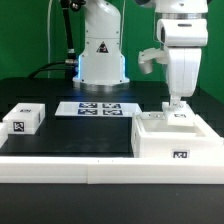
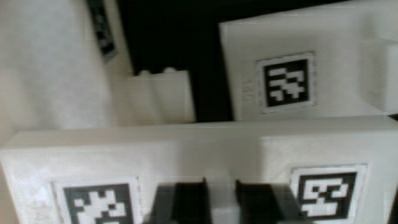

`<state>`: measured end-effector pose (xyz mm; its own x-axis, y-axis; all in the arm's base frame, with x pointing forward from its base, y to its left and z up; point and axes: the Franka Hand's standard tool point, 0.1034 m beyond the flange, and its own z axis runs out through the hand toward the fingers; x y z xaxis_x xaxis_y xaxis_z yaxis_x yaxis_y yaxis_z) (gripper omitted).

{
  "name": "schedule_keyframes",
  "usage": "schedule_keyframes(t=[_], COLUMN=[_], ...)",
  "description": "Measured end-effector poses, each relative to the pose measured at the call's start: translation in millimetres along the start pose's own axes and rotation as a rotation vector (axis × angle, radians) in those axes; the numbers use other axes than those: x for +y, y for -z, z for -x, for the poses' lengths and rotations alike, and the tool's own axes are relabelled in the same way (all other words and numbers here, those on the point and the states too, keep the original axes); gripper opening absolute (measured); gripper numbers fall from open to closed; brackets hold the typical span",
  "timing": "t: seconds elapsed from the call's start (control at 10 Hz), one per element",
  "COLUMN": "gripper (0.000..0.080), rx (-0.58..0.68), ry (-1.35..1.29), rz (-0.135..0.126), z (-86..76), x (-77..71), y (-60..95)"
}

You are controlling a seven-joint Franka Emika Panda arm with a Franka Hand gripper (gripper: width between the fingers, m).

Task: Assemble cabinet

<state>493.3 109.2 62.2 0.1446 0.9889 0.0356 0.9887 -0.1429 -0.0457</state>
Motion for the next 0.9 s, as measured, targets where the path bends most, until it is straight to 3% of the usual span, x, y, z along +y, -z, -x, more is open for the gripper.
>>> schedule_keyframes(t=[0.2,0.7,0.9], gripper=[0.0069,0.0070,0.0070], rx=[-0.002,-0.002,0.005], ry=[-0.002,-0.003,0.031], rz=[-0.007,-0.006,0.005], z=[0.4,0.8,0.0], x=[13.3,14.4,26.5], y=[1.1,0.8,1.5])
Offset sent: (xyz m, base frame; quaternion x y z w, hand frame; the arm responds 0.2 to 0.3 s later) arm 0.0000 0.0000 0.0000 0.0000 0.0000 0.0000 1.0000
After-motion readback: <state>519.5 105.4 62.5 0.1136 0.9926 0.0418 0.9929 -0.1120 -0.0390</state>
